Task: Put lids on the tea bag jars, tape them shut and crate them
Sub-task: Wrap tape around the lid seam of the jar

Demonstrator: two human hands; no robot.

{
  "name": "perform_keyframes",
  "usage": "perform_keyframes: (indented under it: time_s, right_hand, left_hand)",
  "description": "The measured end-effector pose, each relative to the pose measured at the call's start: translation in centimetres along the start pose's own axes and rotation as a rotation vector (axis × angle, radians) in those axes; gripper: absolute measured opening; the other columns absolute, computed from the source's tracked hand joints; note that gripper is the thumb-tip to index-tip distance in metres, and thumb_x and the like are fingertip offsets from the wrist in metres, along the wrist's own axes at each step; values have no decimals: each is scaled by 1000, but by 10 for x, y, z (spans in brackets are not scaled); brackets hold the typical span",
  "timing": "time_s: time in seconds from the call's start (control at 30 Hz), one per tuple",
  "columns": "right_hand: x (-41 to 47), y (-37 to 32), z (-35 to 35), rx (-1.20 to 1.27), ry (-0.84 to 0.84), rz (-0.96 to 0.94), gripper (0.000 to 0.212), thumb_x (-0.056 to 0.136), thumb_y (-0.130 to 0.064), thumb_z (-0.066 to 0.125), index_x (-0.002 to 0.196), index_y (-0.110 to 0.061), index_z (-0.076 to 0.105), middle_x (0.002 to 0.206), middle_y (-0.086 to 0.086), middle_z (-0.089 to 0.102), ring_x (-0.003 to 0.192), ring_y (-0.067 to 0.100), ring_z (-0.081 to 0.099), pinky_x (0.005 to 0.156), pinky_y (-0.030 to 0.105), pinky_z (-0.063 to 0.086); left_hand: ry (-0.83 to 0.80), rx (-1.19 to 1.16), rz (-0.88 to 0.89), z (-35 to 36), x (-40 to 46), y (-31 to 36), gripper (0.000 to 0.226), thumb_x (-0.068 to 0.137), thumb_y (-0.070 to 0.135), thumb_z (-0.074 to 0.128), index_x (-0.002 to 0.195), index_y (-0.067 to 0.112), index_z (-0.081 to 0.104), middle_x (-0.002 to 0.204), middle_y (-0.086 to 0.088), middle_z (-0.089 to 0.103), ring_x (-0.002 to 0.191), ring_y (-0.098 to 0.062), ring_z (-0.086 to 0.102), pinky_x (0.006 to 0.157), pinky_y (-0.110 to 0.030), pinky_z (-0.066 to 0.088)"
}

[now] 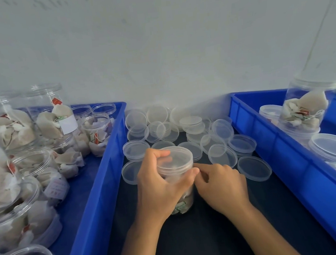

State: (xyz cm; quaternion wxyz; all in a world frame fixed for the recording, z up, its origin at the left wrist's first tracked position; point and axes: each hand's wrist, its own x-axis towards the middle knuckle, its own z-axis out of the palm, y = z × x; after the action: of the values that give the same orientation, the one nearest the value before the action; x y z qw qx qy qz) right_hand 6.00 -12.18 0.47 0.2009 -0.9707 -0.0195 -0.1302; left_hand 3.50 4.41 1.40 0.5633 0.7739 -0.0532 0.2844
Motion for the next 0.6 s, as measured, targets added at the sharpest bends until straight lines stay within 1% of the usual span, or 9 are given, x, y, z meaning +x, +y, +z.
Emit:
perform_keyframes:
  time_s: [0.07, 0.13, 0.2, 0.23, 0.27, 0.33, 0.43, 0.47, 0.6]
  right_hand:
    - [0, -1, 1, -19, 38, -14, 34, 95, -52, 37, 77, -32, 57, 56, -7, 54, 58, 18, 55, 53, 30, 33]
    - [0, 0, 1, -26, 37, -31, 33, 100, -51, 42, 73, -36, 55, 53, -7, 50, 54, 14, 51, 52, 30, 31]
    - [-3, 1, 2, -54, 49, -88, 41, 101, -48, 43, 63, -35, 47, 53, -8, 44, 52, 14, 44, 50, 31, 26]
    - [-5, 1, 3, -72, 61, -133, 46, 102, -45, 43, 58, -32, 37, 54, -9, 40, 53, 14, 41, 50, 31, 24]
    - [-6, 2, 5, -75, 60, -180, 47, 102, -43, 42, 58, -34, 28, 55, -10, 36, 55, 14, 39, 49, 30, 22]
    - [-7, 2, 6, -60, 6, -238, 41, 103, -39, 36, 65, -39, 23, 59, -13, 34, 58, 13, 38, 50, 30, 21]
    - [-6, 2, 11, -68, -5, -265, 34, 106, -31, 39, 73, -36, 31, 74, -14, 38, 66, 17, 48, 60, 36, 37]
    - [-5, 2, 12, -77, -4, -260, 31, 106, -28, 41, 76, -33, 36, 77, -13, 40, 68, 19, 51, 61, 36, 38]
    - [-7, 2, 9, 7, 146, -274, 25, 93, -15, 64, 70, -24, 59, 63, -15, 35, 54, 16, 39, 49, 27, 19]
  left_hand:
    - [3, -5, 8, 1, 0, 1, 65, 61, 64, 87, 112, 37, 57, 110, 18, 68, 108, -6, 67, 85, -40, 61]
    - [10, -12, 21, 1, -1, 1, 63, 63, 61, 86, 112, 32, 58, 110, 17, 69, 108, -7, 68, 85, -40, 61]
    - [13, -19, 34, 1, -2, 1, 59, 66, 58, 85, 111, 30, 60, 109, 17, 69, 108, -8, 68, 86, -37, 60]
    - [11, -23, 38, 1, -3, 1, 58, 67, 58, 85, 111, 30, 60, 109, 18, 69, 109, -8, 68, 86, -34, 59]
    - [7, -27, 42, 1, -3, 0, 56, 68, 58, 84, 111, 31, 60, 110, 18, 69, 109, -7, 68, 87, -32, 59]
    - [-3, -32, 49, 1, -3, -1, 52, 70, 58, 83, 110, 35, 60, 111, 20, 69, 111, -7, 68, 88, -29, 57]
    - [-19, -46, 37, 2, -2, -4, 50, 72, 59, 83, 111, 42, 56, 116, 24, 65, 114, -8, 66, 92, -37, 58]
    - [-30, -49, 33, 2, -2, -4, 50, 72, 59, 82, 111, 43, 55, 118, 24, 64, 115, -8, 65, 92, -40, 58]
    - [-58, -47, 57, 2, -5, -5, 52, 74, 64, 81, 114, 47, 52, 120, 22, 62, 119, -7, 62, 94, -37, 56]
